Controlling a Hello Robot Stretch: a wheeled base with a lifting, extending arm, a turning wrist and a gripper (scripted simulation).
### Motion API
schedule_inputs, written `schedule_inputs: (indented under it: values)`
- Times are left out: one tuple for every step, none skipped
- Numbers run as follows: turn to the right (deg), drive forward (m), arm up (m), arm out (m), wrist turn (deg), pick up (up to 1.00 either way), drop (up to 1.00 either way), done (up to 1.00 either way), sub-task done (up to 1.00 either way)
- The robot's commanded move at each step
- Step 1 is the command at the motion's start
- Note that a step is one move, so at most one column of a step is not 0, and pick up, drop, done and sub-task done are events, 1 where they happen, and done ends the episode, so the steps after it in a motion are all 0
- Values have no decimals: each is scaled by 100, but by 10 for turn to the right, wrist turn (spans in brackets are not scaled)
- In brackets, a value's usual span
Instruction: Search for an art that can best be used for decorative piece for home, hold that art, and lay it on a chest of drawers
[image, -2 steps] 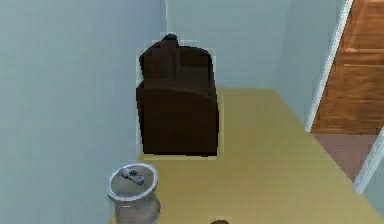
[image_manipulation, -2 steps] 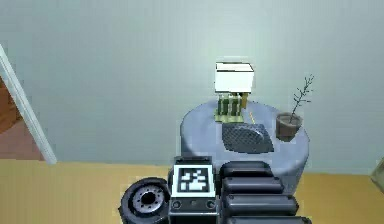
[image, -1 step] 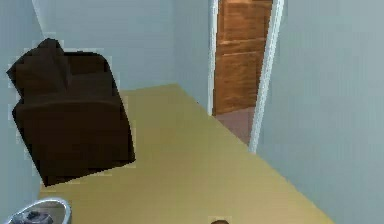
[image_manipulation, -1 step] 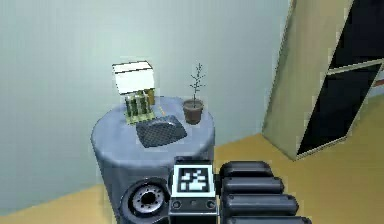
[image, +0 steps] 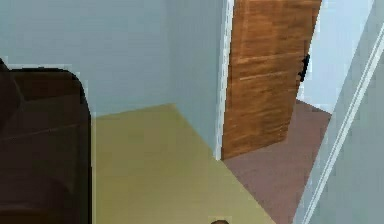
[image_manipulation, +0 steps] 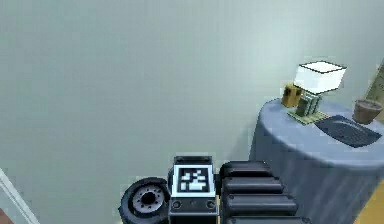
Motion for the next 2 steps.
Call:
schedule_inputs:
  values:
    - [0, 70, 0, 0, 0, 0, 0, 0, 0]
    - [300, 0, 0, 0, 0, 0, 0, 0, 0]
